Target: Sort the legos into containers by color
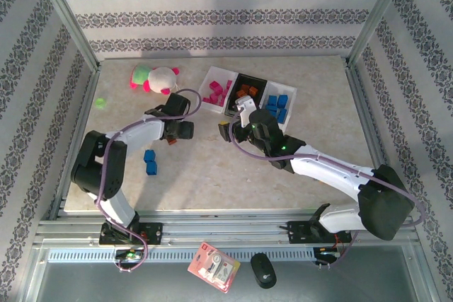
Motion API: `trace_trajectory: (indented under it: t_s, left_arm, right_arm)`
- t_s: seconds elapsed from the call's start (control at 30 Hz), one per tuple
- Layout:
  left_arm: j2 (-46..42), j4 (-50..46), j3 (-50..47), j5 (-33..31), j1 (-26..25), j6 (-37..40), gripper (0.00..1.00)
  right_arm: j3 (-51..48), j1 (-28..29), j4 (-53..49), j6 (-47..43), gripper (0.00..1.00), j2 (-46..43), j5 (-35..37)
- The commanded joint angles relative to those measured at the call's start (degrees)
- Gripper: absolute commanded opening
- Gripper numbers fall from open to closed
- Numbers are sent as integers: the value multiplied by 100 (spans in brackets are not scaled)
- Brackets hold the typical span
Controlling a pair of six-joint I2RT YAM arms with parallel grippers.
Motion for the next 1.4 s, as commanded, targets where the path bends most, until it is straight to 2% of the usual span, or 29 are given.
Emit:
trace_trajectory:
  t_s: [0.0,0.37,0.5,0.6,0.73,0.87,1.07,1.27,1.33,1.37]
  left_arm:
    - [257,-123,287,103,128,76,62]
    - [909,-134,735,291,218,153,67]
    - [750,-183,609,322,223,142,66]
    - [360,90,240,319,218,133,71]
    - [214,-15,138,212,218,248,71]
    - [240,31,100,273,220,214,68]
    - [614,116,315,304,222,291,57]
    - [941,23,564,342,225,313,56]
    - [970,13,610,349,222,312,51]
    - [956,13,621,347,216,321,46]
  right_arm:
    - [-111,12,-48,-34,89,-115,169]
    - [-240,-46,-54,21,89,-194,220]
    - [-251,-66,-39,53,89,-168,209]
    - [-251,-81,-4,88,89,-119,164]
    - [-199,-82,55,125,89,-12,81]
    - [-124,-82,89,140,89,86,21]
    - [-84,-95,93,139,89,110,-9]
    - [-120,-140,80,142,89,53,-6]
    - [-119,-144,86,156,89,44,-24]
    - [-113,-153,83,159,89,44,-44]
